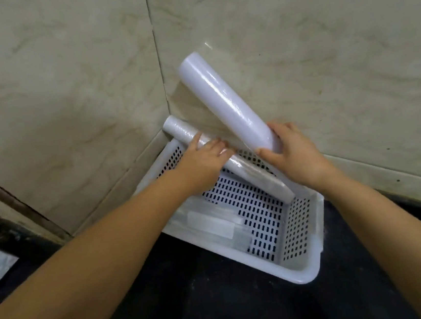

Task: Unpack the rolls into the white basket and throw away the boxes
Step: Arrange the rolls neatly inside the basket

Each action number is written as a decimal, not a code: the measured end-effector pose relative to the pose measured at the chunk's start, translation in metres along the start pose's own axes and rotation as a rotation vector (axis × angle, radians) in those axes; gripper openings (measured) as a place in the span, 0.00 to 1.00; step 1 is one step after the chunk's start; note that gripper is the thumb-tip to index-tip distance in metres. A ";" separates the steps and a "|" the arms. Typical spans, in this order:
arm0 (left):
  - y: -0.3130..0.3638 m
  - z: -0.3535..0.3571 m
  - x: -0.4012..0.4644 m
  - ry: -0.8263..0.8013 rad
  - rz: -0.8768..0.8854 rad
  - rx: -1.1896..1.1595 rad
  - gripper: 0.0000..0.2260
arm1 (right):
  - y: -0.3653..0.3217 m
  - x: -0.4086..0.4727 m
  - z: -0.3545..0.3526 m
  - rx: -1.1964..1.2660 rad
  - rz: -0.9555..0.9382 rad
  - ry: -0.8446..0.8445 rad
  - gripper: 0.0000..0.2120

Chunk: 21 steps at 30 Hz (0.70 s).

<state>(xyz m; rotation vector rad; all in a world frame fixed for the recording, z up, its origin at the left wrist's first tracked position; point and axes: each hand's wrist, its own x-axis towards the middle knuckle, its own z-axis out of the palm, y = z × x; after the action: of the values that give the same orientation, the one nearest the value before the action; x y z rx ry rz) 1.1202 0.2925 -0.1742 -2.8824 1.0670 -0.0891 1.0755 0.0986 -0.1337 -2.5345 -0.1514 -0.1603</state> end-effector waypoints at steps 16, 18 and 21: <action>0.012 0.007 -0.052 0.082 -0.072 0.017 0.24 | 0.001 0.004 0.058 -0.030 0.090 -0.239 0.20; 0.013 0.006 -0.052 0.075 -0.065 0.005 0.24 | -0.004 -0.001 0.043 -0.035 0.115 -0.212 0.22; 0.016 -0.001 -0.055 0.018 -0.082 -0.017 0.24 | -0.009 -0.029 0.006 -0.057 0.084 -0.139 0.24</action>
<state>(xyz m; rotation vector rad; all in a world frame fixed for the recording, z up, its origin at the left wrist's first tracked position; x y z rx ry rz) 1.0678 0.3161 -0.1759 -2.9466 0.9565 -0.1113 1.0457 0.1072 -0.1385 -2.6037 -0.0954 0.0458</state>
